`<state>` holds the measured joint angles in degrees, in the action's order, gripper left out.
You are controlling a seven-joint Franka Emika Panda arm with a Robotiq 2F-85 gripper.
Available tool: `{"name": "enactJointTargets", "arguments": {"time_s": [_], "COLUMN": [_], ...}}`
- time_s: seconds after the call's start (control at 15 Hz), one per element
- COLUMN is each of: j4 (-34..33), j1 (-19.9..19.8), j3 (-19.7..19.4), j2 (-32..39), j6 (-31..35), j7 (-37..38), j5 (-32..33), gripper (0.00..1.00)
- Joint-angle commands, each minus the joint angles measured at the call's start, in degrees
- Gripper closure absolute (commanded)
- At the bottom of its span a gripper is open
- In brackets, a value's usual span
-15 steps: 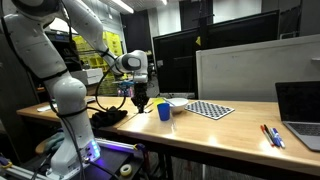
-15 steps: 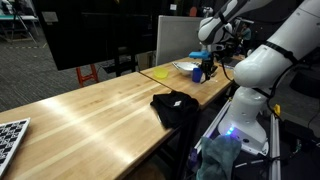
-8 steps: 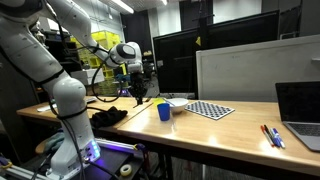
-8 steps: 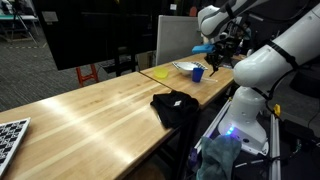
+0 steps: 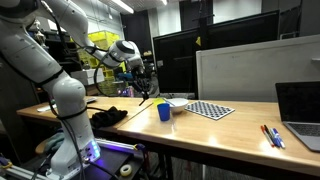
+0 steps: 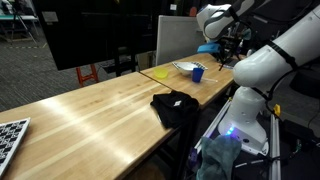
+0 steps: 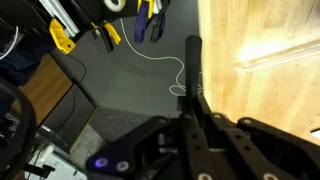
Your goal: Place the fork in the cup handle first
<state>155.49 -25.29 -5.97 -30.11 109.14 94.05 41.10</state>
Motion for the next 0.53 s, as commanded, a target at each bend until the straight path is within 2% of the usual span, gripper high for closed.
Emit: {"name": "enactJointTargets", "arguments": {"time_s": [0.0,0.47], "j4": [-2.89,-7.39], "j1": [0.28,3.61], "j3": [-0.18,-1.36], "j2": [2.15,9.49], "j6": [-1.63,-1.9], "j7": [2.9,10.0], "j5": [7.2,21.96], "gripper": [0.98,0.98]}}
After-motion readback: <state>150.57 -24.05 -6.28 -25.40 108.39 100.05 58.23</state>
